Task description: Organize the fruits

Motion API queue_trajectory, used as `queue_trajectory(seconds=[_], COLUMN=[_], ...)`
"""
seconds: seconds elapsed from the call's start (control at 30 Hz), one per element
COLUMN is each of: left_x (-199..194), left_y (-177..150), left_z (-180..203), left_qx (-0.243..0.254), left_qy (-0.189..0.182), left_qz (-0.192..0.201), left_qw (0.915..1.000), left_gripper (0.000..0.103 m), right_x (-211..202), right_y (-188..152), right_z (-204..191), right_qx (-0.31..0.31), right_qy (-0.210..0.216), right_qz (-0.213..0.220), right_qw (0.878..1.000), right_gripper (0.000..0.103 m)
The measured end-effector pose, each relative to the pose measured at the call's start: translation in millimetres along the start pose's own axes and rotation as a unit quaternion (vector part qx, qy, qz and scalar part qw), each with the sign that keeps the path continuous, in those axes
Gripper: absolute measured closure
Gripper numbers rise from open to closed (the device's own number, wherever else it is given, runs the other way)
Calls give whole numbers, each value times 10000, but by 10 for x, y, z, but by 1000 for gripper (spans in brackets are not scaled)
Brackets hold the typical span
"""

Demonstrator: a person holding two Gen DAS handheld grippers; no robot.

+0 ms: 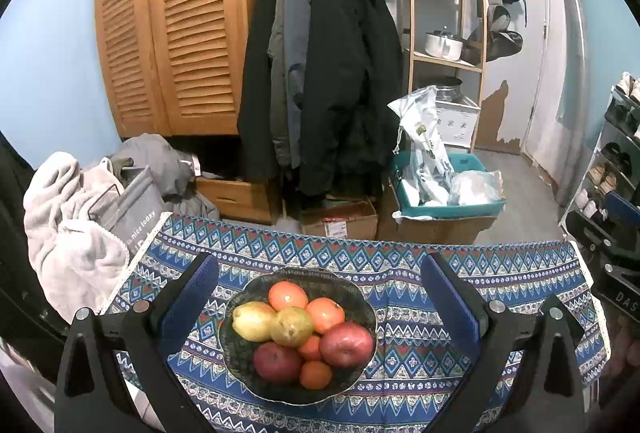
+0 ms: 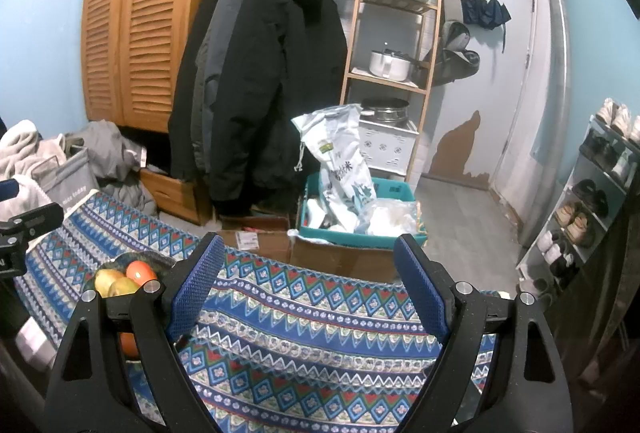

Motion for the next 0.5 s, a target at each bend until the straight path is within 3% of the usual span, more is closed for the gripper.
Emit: queue_trajectory(seconds=[0.5], left_x=[33], left_y=[-3], left_z=[9], left_qx=[15], left_qy=[133], left_qz=[-100], left_qw=[9999], left_gripper=[1], right_x=[-17], right_y=[-21], right_z=[34], right_qx=[-17], right_qy=[-14], right_qz=[-7], right_qw=[10000], right_gripper=[18])
Point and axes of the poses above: each gripper's, at about its wrist camera, not at the fingertips, and x roughly the way its jaws point, z to its right, y to its top, the point moved 3 cm from there along x, roughly the way its jaws point, and after that the axes turned 8 degrees about -x, right-handed, at the moved point
